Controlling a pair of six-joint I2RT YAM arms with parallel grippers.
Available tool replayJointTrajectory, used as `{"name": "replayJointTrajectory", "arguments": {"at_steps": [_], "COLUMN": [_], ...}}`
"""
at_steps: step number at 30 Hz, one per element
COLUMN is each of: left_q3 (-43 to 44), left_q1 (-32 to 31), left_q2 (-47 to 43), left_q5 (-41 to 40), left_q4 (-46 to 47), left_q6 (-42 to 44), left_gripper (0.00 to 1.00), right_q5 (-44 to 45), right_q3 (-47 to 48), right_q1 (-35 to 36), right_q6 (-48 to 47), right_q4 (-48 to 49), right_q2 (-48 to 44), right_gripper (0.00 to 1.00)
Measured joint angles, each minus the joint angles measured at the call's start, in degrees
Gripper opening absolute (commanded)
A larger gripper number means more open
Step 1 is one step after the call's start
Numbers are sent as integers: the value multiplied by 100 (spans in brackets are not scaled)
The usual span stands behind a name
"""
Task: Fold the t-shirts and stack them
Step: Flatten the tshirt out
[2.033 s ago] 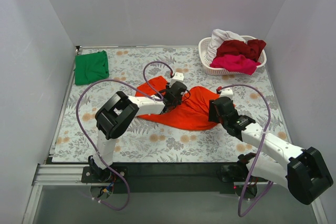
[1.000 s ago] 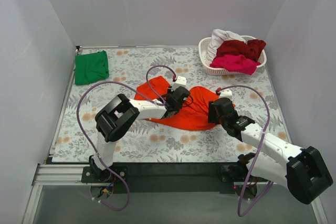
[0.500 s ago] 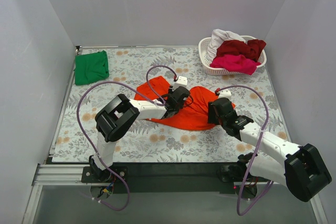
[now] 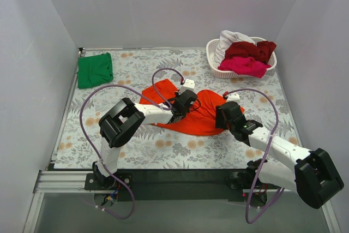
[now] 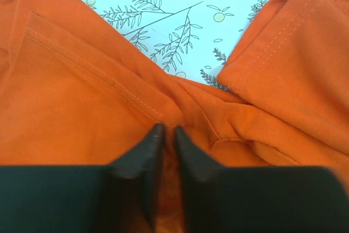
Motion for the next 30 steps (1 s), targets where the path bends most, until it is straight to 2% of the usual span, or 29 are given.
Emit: {"name": "replayJointTrajectory", "arguments": {"at_steps": [2,11,16,22,30], "left_q3": [0,-247,-813,-1663,-2299], "left_q1": [0,0,4,9,20], "left_q2": [0,-201,-1045,-2656,-3073], "left_q5": [-11,-236,-551,-793,-1152], "left_q4": [0,-20,24,273,92], "left_q6": [-4,-26,-177,-533,-1099], "left_gripper": [0,0,0,0,0], "right_q5": [2,9,7,9,101], "right_q3": [0,-2,-2,-4,-4], "right_q1": [0,0,0,0,0], "right_q6": [0,0,0,0,22], "right_q4": [2,2,2,9,39], "right_q2": [-2,-13,-20,-11,96], "right_gripper": [52,52,52,52,52]}}
